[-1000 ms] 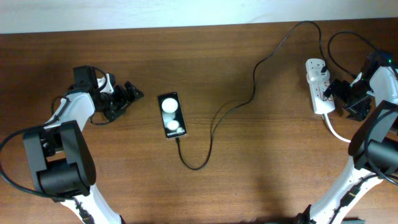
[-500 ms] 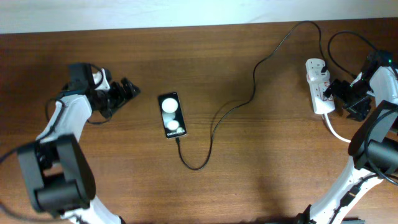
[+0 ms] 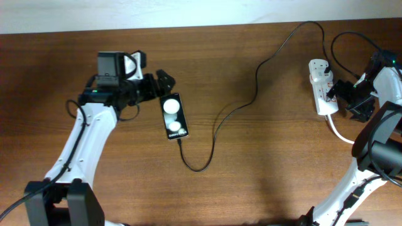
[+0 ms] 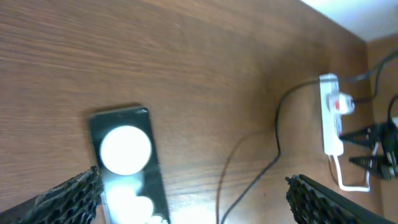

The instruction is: Plug charger to phone and switch on socket

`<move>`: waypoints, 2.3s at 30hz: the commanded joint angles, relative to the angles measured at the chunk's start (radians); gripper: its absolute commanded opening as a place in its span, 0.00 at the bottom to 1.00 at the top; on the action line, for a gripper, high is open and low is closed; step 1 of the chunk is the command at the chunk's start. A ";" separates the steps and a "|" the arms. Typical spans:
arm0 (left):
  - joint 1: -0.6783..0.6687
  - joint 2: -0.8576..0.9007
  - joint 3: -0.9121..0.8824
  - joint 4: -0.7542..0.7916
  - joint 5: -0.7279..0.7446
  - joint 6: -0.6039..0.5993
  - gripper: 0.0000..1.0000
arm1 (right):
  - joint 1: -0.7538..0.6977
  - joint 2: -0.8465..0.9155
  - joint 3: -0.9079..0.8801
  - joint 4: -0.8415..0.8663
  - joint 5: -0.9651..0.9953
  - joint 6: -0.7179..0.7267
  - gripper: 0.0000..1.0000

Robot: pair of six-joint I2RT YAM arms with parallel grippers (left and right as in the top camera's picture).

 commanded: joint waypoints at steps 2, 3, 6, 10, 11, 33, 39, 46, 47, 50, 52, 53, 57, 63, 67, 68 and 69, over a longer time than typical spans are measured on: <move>-0.064 -0.036 -0.001 0.002 -0.008 0.006 0.99 | 0.001 0.039 0.001 -0.006 0.035 -0.010 0.99; -0.065 -0.040 -0.001 0.002 -0.012 0.006 0.99 | 0.001 0.039 0.001 -0.006 0.035 -0.010 0.99; -0.065 -0.055 -0.001 0.002 -0.013 0.006 0.99 | 0.001 0.039 0.001 -0.006 0.035 -0.010 0.99; -0.065 -0.088 -0.011 -0.039 -0.133 0.070 0.99 | 0.001 0.039 0.001 -0.006 0.035 -0.010 0.99; -0.065 -0.096 -0.024 -0.039 -0.143 0.105 0.99 | 0.001 0.039 0.001 -0.006 0.035 -0.010 0.99; -0.045 -0.381 -0.956 0.864 -0.179 0.242 0.99 | 0.001 0.039 0.001 -0.006 0.035 -0.010 0.99; 0.030 -0.494 -1.089 0.878 -0.179 0.242 0.99 | 0.001 0.039 0.001 -0.006 0.035 -0.010 0.99; 0.066 -0.648 -1.213 0.890 -0.185 0.242 0.99 | 0.001 0.039 0.001 -0.006 0.035 -0.010 0.99; 0.066 -0.675 -1.235 0.902 -0.187 0.243 0.99 | 0.001 0.039 0.001 -0.006 0.035 -0.010 0.99; 0.065 -0.776 -1.254 0.832 -0.212 0.243 0.99 | 0.001 0.039 0.001 -0.006 0.035 -0.010 0.99; 0.065 -0.828 -1.254 0.786 -0.212 0.243 0.99 | 0.001 0.039 0.001 -0.006 0.035 -0.010 0.99; 0.065 -0.865 -1.254 0.754 -0.212 0.243 0.99 | 0.001 0.039 0.001 -0.006 0.035 -0.010 0.99; 0.065 -0.995 -1.254 0.626 -0.217 0.243 0.99 | 0.001 0.039 0.001 -0.006 0.035 -0.010 0.99; 0.064 -1.101 -1.254 0.486 -0.293 0.243 0.99 | 0.001 0.039 0.001 -0.006 0.035 -0.010 0.99; 0.064 -1.287 -1.254 0.445 -0.307 0.261 0.99 | 0.001 0.039 0.001 -0.006 0.035 -0.010 0.99; 0.064 -1.324 -1.254 0.445 -0.308 0.262 0.99 | 0.001 0.039 0.001 -0.006 0.035 -0.010 0.99; 0.064 -1.353 -1.254 0.445 -0.311 0.272 0.99 | 0.001 0.039 0.001 -0.006 0.035 -0.010 0.99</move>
